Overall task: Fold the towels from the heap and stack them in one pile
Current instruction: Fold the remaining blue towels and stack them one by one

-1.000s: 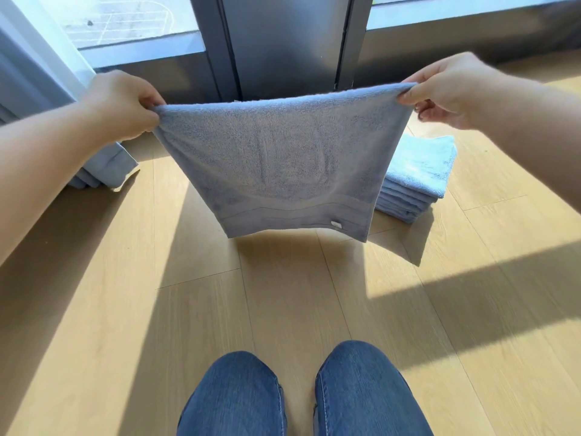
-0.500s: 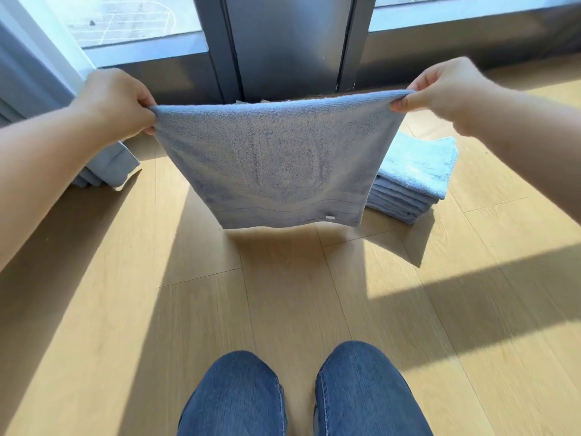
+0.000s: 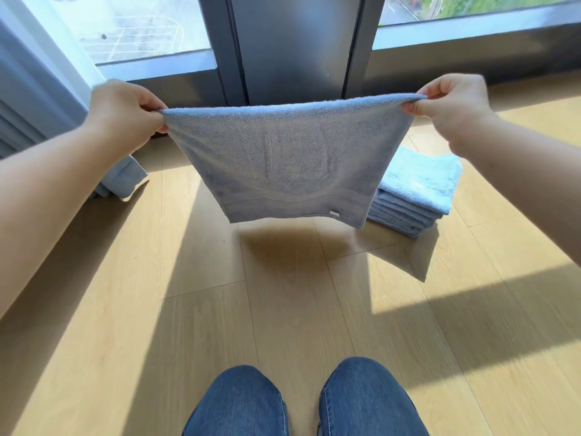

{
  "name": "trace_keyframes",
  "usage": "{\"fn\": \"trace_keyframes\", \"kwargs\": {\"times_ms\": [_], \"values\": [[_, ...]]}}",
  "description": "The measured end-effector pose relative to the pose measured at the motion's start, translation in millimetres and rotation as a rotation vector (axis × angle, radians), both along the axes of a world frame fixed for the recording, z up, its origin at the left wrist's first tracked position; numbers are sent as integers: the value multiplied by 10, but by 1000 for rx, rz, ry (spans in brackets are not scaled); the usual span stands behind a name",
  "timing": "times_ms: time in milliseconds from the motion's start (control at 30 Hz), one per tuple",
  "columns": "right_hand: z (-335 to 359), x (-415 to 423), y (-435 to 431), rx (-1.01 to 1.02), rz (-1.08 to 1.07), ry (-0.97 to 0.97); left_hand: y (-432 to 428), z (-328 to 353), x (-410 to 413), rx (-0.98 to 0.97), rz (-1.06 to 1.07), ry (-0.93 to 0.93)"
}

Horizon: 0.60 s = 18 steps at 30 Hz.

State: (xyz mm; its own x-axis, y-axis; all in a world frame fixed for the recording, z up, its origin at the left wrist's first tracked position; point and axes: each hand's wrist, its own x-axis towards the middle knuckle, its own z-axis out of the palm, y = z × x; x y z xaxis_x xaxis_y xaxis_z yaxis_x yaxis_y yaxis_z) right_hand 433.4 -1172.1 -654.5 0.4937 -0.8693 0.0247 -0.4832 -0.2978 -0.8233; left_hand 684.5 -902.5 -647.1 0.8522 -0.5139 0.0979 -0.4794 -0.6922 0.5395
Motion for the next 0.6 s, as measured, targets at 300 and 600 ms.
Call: {"fn": "trace_keyframes", "kwargs": {"times_ms": [300, 600], "values": [[-574, -928, 559, 74, 101, 16, 784, -580, -679, 149, -144, -22], [-2009, -1373, 1089, 376, 52, 317, 1253, -1965, -1146, 498, -106, 333]]}}
